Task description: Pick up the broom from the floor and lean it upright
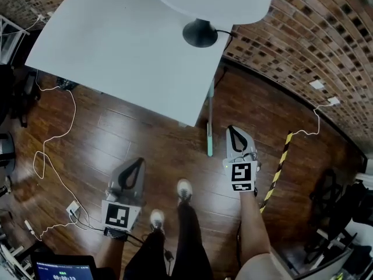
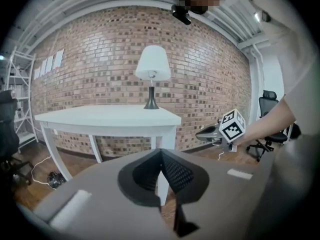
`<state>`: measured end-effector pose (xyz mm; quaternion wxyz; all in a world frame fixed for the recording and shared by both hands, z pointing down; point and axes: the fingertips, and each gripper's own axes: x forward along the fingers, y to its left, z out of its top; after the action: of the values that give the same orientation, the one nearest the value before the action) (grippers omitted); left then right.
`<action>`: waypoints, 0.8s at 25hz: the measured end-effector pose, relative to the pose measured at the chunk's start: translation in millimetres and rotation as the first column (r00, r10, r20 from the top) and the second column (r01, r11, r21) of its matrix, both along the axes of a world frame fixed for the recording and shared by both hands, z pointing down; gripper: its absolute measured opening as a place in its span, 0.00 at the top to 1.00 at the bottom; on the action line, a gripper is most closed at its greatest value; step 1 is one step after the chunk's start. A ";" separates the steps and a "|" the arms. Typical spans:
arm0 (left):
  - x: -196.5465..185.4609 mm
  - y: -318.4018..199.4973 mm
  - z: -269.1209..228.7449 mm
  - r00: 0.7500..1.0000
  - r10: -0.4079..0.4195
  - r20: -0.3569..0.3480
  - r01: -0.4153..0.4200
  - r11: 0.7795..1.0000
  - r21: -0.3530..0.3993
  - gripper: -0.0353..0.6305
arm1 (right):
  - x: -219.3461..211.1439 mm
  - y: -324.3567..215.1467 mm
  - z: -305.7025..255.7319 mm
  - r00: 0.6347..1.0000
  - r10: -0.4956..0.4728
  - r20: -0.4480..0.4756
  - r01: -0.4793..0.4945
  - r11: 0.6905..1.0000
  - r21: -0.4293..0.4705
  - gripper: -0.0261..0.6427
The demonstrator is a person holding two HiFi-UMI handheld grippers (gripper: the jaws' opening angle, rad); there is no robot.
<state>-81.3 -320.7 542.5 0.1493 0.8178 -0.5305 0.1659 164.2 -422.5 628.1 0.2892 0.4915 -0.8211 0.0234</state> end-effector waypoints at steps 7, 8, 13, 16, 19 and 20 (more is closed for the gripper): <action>-24.5 19.1 -109.2 0.998 -0.002 -0.063 0.014 0.982 0.188 0.95 | -1.7 63.8 -148.5 0.989 0.110 0.096 -0.124 0.981 0.149 0.94; -28.1 28.5 -125.8 0.998 0.007 -0.066 0.007 0.978 0.210 0.95 | -6.1 78.8 -171.6 0.988 0.114 0.109 -0.131 0.976 0.172 0.94; -53.5 74.8 -213.7 0.995 0.057 -0.083 -0.024 0.936 0.352 0.95 | -20.2 161.5 -287.9 0.974 0.149 0.168 -0.191 0.944 0.271 0.94; -63.7 105.8 -259.3 0.990 0.114 -0.079 -0.071 0.908 0.412 0.95 | -23.5 213.3 -351.5 0.967 0.178 0.180 -0.229 0.918 0.324 0.94; -70.7 139.1 -290.0 0.987 0.145 -0.063 -0.109 0.911 0.397 0.95 | -22.9 259.1 -400.5 0.957 0.203 0.205 -0.267 0.894 0.360 0.94; -76.2 147.2 -298.2 0.988 0.144 -0.058 -0.108 0.906 0.410 0.95 | -23.4 272.2 -413.3 0.956 0.209 0.208 -0.274 0.888 0.370 0.94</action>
<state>-157.4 -173.5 244.3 -0.0116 0.8700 -0.4923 0.0258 140.8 -150.2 214.8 0.1112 0.6346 -0.7619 -0.0666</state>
